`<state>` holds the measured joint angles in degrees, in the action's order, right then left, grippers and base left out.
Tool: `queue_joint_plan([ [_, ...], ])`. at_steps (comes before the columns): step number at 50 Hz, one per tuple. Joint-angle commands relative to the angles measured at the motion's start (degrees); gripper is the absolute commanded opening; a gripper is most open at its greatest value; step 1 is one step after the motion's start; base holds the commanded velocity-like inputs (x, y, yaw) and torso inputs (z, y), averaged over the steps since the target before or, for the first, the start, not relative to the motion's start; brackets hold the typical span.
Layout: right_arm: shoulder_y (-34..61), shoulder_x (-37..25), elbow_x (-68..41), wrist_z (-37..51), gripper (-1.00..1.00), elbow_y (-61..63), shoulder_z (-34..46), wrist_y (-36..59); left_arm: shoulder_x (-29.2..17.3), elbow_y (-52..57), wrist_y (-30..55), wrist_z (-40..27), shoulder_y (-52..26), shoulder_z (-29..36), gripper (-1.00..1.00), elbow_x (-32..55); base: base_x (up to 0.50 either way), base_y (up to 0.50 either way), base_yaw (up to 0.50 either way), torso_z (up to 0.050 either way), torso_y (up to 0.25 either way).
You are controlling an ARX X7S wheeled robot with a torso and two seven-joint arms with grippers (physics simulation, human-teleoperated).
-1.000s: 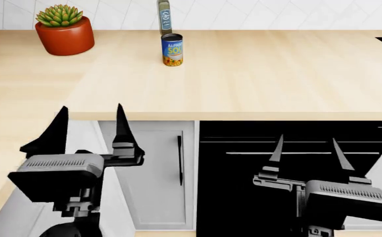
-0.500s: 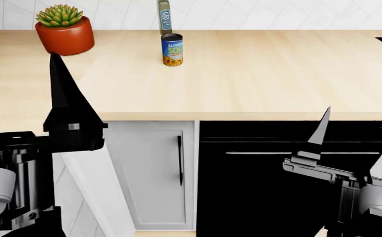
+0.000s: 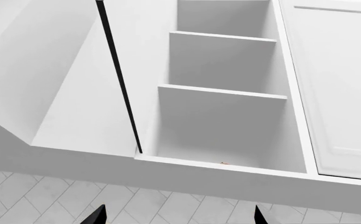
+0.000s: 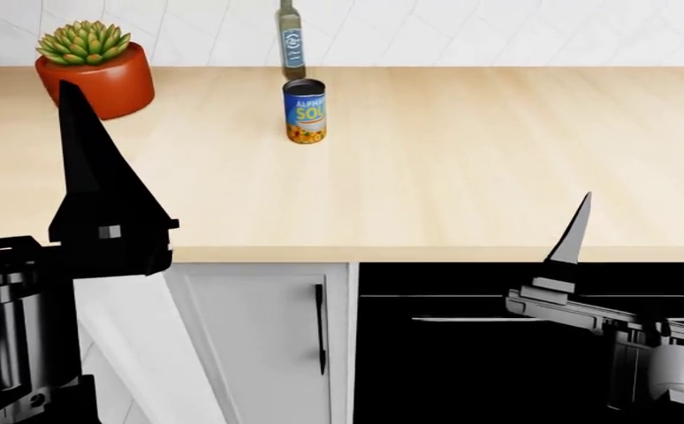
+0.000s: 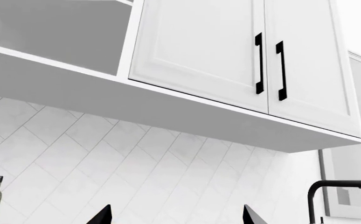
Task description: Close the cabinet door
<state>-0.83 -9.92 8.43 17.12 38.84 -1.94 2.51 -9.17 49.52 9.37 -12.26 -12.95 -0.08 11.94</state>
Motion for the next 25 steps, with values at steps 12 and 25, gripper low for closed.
queue_joint_plan([
  [12,-0.4,-1.1,-0.9,0.9,1.0,-0.5,0.8,-1.1,-1.4,0.7,-0.1,-1.4,0.1,0.5,1.0,0.7,0.44,0.0,0.0,0.0,0.0],
  [25,-0.6,-1.7,-1.1,1.4,1.0,-0.3,1.2,-1.6,-2.0,0.4,-0.6,-1.9,0.4,1.2,1.0,0.7,0.0,0.0,0.0,0.0,0.0],
])
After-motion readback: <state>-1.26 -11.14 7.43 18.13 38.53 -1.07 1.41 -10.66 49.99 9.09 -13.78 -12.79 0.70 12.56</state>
